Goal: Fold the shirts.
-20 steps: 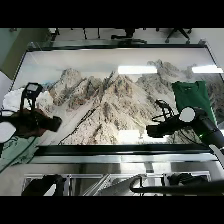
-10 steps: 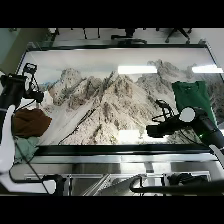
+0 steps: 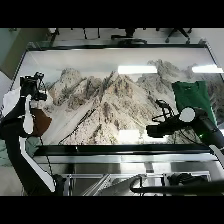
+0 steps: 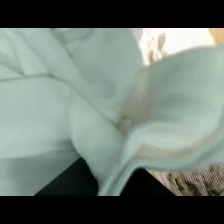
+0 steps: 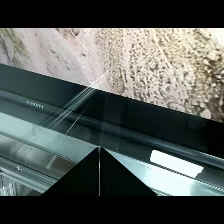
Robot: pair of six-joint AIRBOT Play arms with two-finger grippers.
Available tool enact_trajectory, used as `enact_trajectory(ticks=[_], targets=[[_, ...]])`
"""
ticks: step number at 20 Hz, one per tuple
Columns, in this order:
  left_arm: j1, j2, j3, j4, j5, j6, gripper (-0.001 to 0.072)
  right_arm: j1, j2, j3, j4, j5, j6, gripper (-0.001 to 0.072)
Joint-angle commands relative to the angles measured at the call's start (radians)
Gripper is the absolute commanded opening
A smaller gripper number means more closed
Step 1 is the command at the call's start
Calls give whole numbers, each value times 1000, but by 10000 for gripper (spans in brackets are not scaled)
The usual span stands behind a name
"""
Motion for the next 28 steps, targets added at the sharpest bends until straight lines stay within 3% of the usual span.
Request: enact_trajectory(ticks=[1,5,10,14,17,23,24,26,27,28], targets=[[-14,-39,132,-55,-53,-60,14,1,1,0,1,1,0,19],[-109,175,122,-182,-27,-67,14,1,1,0,1,1,0,19],[-329,534,121,-297,-91,-56,14,1,1,0,1,1,0,19],[-476,723,80,-589,-118,-68,13,1,1,0,1,-3,0,19],[-567,772,-67,-767,-116,-69,14,1,0,0,1,-13,1,19],[-681,771,-438,-785,110,-94,22,1,1,-1,27,-6,0,20],[-672,771,-471,-785,127,-98,61,1,0,-1,27,-20,0,20],[-623,772,-475,-814,80,-104,687,0,1,12,27,-51,0,22],[-589,772,-454,-838,18,-106,704,0,0,31,27,-68,0,31],[-546,772,-423,-857,-77,-106,704,0,0,53,27,-78,0,141]])
